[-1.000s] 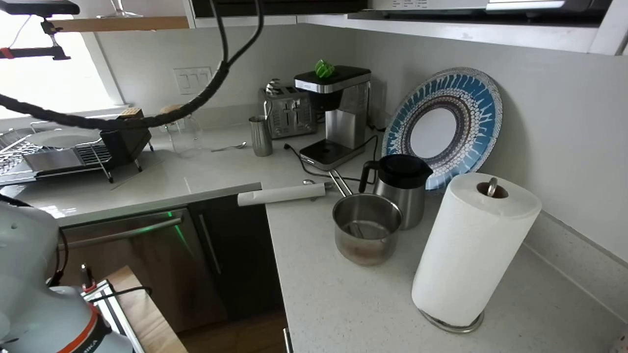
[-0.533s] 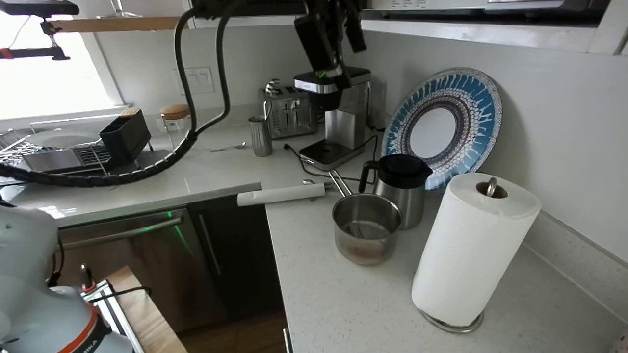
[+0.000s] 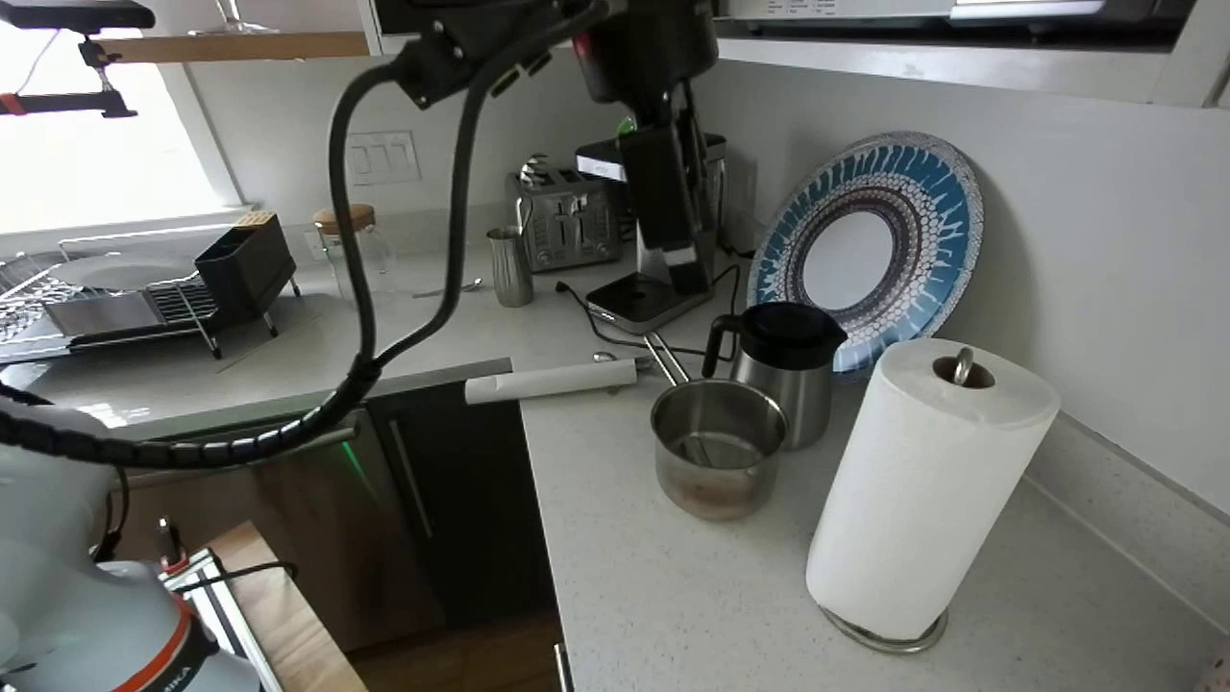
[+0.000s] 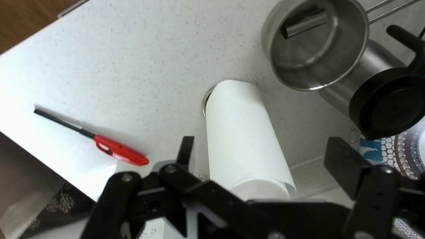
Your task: Put the silver cup inside the top cupboard
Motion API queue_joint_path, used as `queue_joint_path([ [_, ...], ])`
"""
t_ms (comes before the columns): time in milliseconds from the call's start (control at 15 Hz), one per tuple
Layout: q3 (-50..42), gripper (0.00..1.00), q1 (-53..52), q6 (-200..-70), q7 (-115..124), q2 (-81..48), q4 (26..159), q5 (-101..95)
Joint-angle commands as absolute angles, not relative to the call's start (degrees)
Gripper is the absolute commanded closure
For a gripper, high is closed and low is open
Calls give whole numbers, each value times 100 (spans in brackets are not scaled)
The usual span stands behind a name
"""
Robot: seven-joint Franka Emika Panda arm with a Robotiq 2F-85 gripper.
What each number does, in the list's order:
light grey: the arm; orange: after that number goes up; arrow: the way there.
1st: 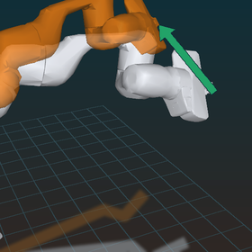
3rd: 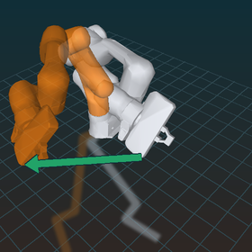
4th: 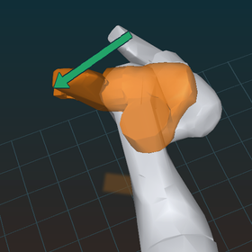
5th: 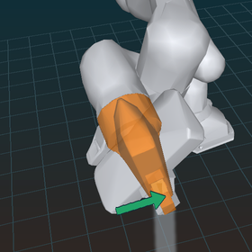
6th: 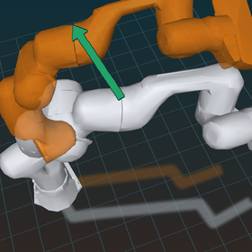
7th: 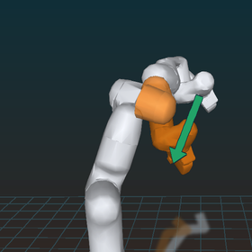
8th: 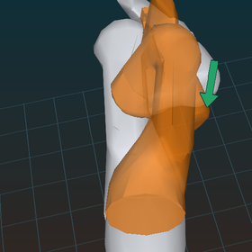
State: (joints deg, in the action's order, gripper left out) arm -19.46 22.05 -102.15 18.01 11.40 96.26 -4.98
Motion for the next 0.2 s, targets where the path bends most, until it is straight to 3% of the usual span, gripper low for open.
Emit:
queue_joint_path([
  [0, -2194, 0, 2205, -10121, 656, 1149, 9191, -624],
  [133, -2193, 0, 2197, -10193, 885, 1144, 9235, -508],
])
